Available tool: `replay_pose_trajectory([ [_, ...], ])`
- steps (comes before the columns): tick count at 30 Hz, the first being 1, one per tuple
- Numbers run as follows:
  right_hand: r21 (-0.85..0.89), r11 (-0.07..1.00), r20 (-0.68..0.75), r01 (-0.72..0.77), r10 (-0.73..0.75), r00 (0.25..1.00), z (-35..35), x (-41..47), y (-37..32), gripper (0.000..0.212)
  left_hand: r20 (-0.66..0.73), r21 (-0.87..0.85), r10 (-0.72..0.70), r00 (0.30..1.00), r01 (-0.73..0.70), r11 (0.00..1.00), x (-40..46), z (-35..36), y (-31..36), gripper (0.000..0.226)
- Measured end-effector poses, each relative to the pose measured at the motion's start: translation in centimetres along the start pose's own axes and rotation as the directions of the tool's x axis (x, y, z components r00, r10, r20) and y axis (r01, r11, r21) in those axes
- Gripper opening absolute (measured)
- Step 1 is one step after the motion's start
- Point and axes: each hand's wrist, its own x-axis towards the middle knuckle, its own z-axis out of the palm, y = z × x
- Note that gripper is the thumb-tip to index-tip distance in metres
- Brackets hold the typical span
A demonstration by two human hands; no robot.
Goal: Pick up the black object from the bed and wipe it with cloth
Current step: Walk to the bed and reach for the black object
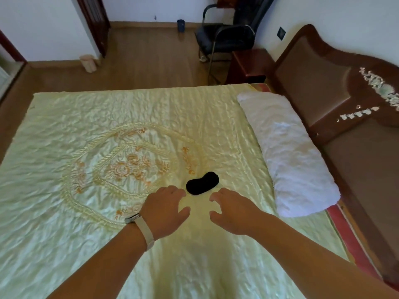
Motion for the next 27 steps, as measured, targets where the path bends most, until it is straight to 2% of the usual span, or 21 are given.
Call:
replay_pose_trajectory([
  [8,0.089,0.994,0.067,-0.067,0.061,0.996,4.2,6.4,7.1,0.048,0.193,-0.181,-0.114,0.975,0.15,0.972,9.6,7.8,0.3,0.047],
  [12,0.153,0.981,0.133,-0.123,0.103,0.986,8.3,10.5,9.8,0.047,0.353,-0.351,-0.193,0.916,0.32,0.88,14.0,12.1,-1.2,0.039],
  [14,0.188,0.967,0.185,-0.17,0.135,0.973,10.6,12.5,11.5,0.047,0.449,-0.469,-0.274,0.85,0.485,0.738,15.9,14.2,-1.9,0.028],
  [16,0.224,0.947,0.232,-0.23,0.178,0.956,12.7,14.6,13.4,0.046,0.532,-0.565,-0.36,0.766,0.639,0.522,17.8,16.2,-2.9,0.021],
  [18,0.265,0.915,0.274,-0.304,0.231,0.934,15.0,16.8,15.4,0.047,0.595,-0.619,-0.427,0.681,0.727,0.296,19.5,18.6,-4.2,0.016],
  [19,0.296,0.889,0.293,-0.35,0.265,0.919,16.2,17.7,16.3,0.048,0.608,-0.628,-0.453,0.652,0.744,0.228,20.4,19.9,-4.9,0.016],
  [23,0.43,0.753,0.35,-0.497,0.369,0.861,20.8,21.1,19.3,0.05,0.639,-0.666,-0.513,0.574,0.746,0.005,23.4,24.9,-7.1,0.025],
  [27,0.585,0.619,0.303,-0.524,0.433,0.849,23.9,24.3,21.8,0.054,0.602,-0.727,-0.582,0.547,0.677,-0.116,25.9,28.5,-8.6,0.027],
])
